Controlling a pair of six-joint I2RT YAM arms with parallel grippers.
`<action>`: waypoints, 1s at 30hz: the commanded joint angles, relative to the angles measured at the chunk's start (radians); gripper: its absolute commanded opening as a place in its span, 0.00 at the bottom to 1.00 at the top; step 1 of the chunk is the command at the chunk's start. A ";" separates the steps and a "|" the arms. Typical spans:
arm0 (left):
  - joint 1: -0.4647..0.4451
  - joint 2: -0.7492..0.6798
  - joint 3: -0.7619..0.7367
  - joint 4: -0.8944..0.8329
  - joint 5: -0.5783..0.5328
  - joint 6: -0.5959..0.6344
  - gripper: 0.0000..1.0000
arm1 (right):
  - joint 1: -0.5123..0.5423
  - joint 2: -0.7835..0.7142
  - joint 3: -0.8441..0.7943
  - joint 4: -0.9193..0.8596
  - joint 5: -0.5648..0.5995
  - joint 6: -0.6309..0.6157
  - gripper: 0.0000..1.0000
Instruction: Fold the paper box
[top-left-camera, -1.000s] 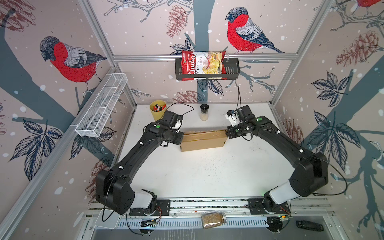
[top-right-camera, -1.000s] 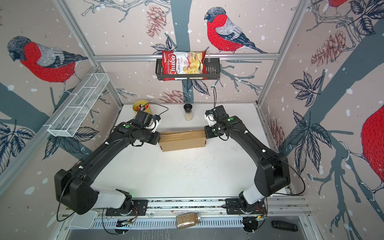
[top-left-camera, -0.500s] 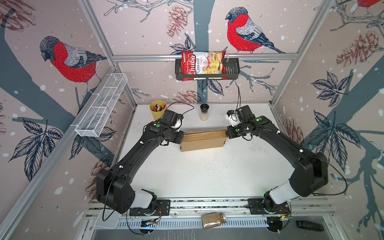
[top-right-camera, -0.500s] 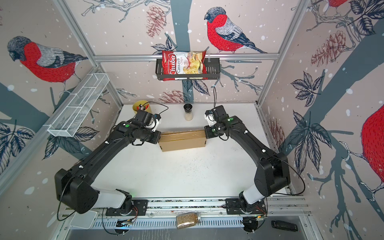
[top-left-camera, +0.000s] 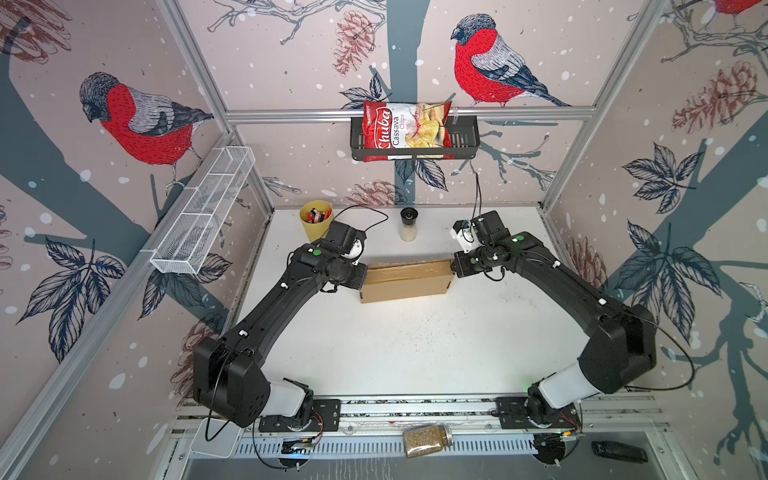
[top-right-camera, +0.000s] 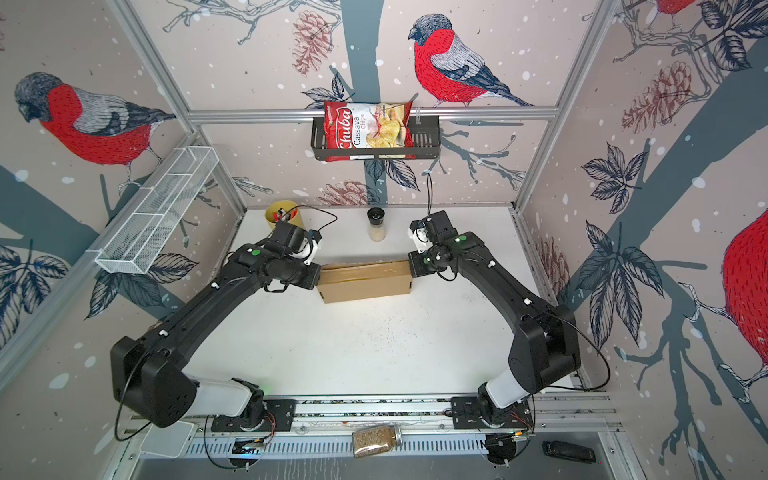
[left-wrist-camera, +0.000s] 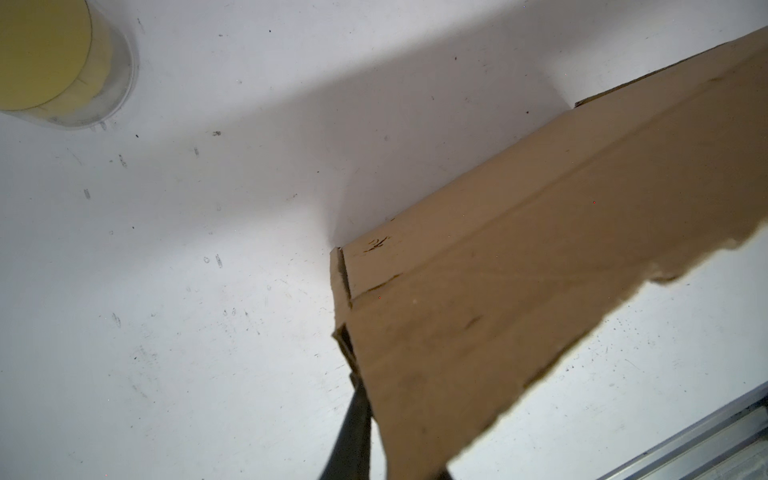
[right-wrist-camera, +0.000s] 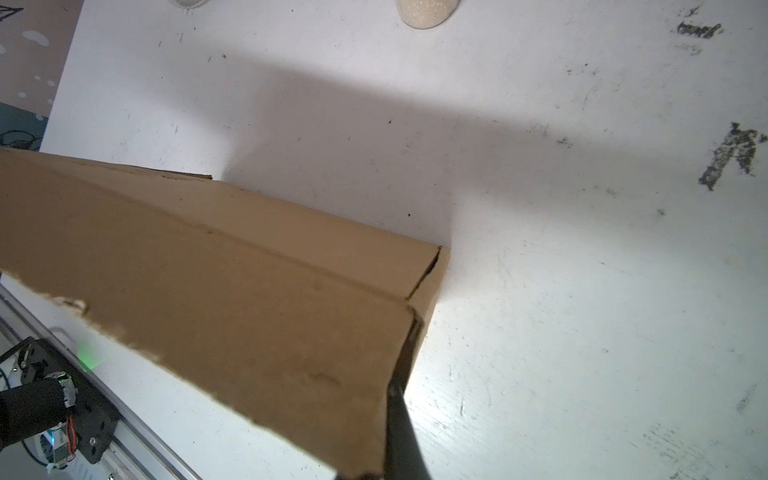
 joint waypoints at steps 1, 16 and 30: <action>0.002 0.003 0.002 -0.010 -0.014 -0.002 0.13 | 0.004 0.010 -0.008 -0.100 -0.006 0.008 0.00; 0.003 -0.014 0.061 -0.023 -0.032 -0.011 0.29 | 0.003 0.017 -0.009 -0.097 -0.004 0.009 0.00; 0.002 0.013 0.045 -0.011 -0.011 -0.005 0.09 | 0.004 0.021 -0.006 -0.099 -0.005 0.009 0.01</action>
